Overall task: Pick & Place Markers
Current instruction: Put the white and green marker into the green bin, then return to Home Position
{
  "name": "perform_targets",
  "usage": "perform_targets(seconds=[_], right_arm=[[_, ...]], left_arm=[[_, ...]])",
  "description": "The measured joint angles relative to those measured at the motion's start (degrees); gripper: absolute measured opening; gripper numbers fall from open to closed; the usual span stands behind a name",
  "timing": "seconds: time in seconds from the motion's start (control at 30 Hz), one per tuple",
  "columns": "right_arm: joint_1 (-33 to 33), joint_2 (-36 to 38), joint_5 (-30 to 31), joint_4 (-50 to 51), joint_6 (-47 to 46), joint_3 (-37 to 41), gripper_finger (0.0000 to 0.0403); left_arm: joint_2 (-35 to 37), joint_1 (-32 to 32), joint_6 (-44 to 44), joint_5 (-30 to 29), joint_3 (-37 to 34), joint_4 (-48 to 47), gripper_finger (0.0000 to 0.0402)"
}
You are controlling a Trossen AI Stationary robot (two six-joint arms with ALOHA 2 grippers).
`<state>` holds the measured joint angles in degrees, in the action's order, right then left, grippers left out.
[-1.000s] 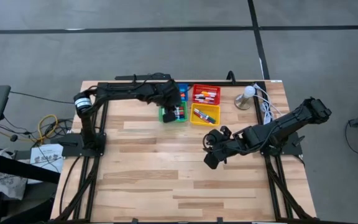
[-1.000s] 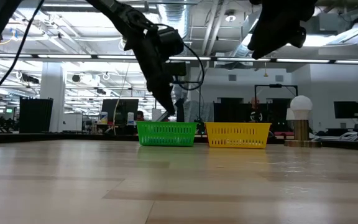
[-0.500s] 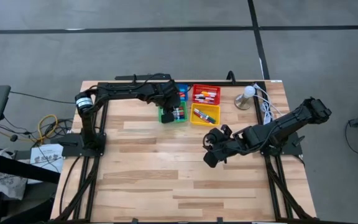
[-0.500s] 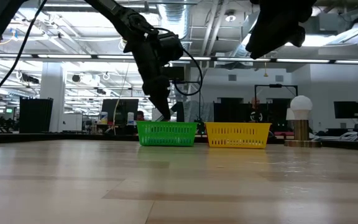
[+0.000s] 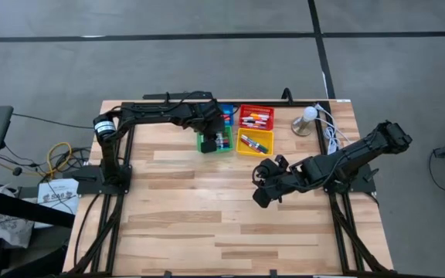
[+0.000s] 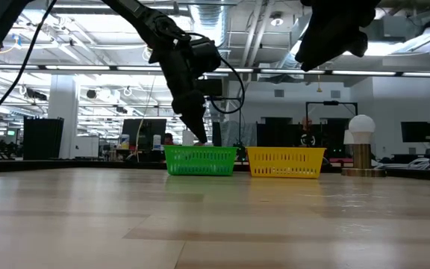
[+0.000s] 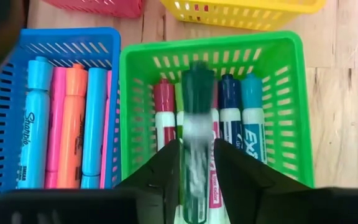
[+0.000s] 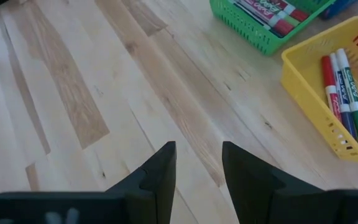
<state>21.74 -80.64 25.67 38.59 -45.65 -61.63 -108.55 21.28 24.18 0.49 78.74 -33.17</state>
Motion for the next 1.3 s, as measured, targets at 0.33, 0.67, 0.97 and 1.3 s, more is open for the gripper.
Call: perform_targets(seconds=[0.33, 0.67, 0.97, 1.3], right_arm=[[0.0, 0.0, -0.1, 0.3, 1.9, 0.0, 0.012], [-1.9, 1.5, 1.3, -3.4, 7.7, 0.0, 0.012], [-8.6, 11.9, -5.7, -5.1, 22.1, 0.0, 0.012], [-16.1, 26.5, -23.9, -4.6, 36.9, 0.0, 0.012]], left_arm=[[0.6, 0.0, 0.0, 0.0, -0.1, 0.2, 0.014], [15.7, -1.5, -11.0, 1.2, -0.1, 0.3, 0.0149], [34.0, -6.2, -20.5, 1.8, -0.2, 0.5, 0.0149], [53.3, -15.9, -27.2, 1.9, -12.5, 4.2, 0.0149]])
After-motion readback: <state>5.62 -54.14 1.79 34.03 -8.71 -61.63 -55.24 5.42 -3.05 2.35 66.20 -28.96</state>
